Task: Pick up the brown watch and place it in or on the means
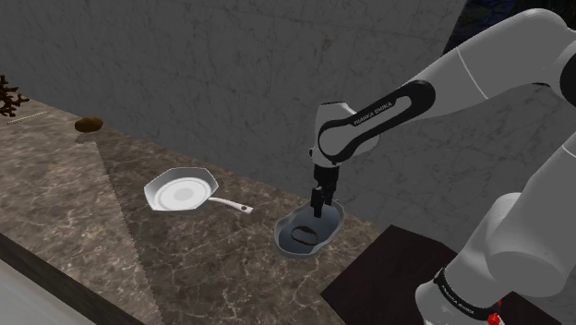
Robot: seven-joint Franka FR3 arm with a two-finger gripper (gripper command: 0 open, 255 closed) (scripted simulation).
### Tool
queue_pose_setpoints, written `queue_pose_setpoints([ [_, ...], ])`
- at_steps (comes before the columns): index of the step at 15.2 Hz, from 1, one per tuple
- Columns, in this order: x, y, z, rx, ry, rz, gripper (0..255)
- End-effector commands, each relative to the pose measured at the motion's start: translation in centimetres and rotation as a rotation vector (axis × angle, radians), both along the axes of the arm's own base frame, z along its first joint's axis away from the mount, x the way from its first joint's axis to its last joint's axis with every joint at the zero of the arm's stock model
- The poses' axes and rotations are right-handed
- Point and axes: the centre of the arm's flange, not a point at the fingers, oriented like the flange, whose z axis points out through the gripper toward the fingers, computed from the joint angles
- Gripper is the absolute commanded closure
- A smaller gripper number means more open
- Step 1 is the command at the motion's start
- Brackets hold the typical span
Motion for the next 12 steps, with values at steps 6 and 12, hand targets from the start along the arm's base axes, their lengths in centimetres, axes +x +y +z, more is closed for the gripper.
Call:
queue_pose_setpoints([
  [6,1.3,-0.6,4.8,0.000,0.000,0.000,0],
  [12,1.3,-0.6,4.8,0.000,0.000,0.000,0],
])
